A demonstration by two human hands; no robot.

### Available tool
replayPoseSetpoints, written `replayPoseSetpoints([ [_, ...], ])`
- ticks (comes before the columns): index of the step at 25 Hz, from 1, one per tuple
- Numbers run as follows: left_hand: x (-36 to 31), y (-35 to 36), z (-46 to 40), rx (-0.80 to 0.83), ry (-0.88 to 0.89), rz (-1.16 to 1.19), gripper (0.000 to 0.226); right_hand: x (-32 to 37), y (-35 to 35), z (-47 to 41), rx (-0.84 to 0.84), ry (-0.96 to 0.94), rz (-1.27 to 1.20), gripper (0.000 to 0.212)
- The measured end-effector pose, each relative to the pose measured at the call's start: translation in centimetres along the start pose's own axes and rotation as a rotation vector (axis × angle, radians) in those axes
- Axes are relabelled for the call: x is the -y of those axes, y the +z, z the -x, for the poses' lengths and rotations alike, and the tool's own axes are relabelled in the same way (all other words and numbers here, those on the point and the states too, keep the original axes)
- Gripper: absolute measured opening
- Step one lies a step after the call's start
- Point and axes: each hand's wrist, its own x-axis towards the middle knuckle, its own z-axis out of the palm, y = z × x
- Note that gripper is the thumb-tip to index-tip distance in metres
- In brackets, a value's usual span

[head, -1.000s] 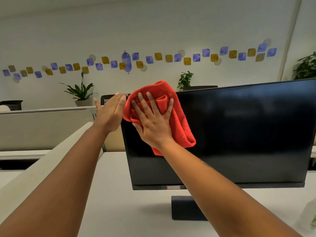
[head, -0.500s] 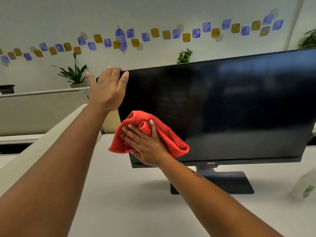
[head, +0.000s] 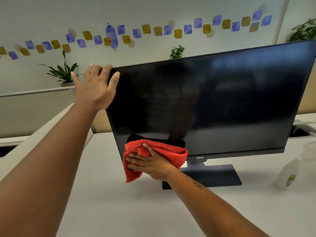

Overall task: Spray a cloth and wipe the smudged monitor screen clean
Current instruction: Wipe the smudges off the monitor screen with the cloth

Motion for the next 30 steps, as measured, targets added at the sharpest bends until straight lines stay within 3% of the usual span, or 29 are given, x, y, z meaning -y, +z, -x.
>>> replayPoseSetpoints([
  [14, -5.7, 1.8, 0.7, -0.054, 0.005, 0.032, 0.062, -3.7, 2.1, 11.6, 0.012, 0.087, 0.051, 0.071],
  [19, -9.1, 2.4, 1.0, -0.118, 0.133, 0.041, 0.061, -4.2, -0.3, 10.4, -0.179, 0.314, -0.167, 0.072],
  [23, -13.9, 3.6, 0.9, -0.125, 0.246, 0.069, 0.061, -3.9, -0.6, 7.8, -0.060, 0.143, -0.115, 0.062],
  [26, -16.2, 4.6, 0.7, -0.141, 0.256, 0.070, 0.062, -3.7, 0.6, 9.1, 0.025, 0.136, -0.032, 0.059],
  [30, -16.9, 5.4, 0.7, -0.164, 0.215, 0.065, 0.063, -4.3, 2.4, 12.8, -0.026, 0.119, -0.067, 0.069],
])
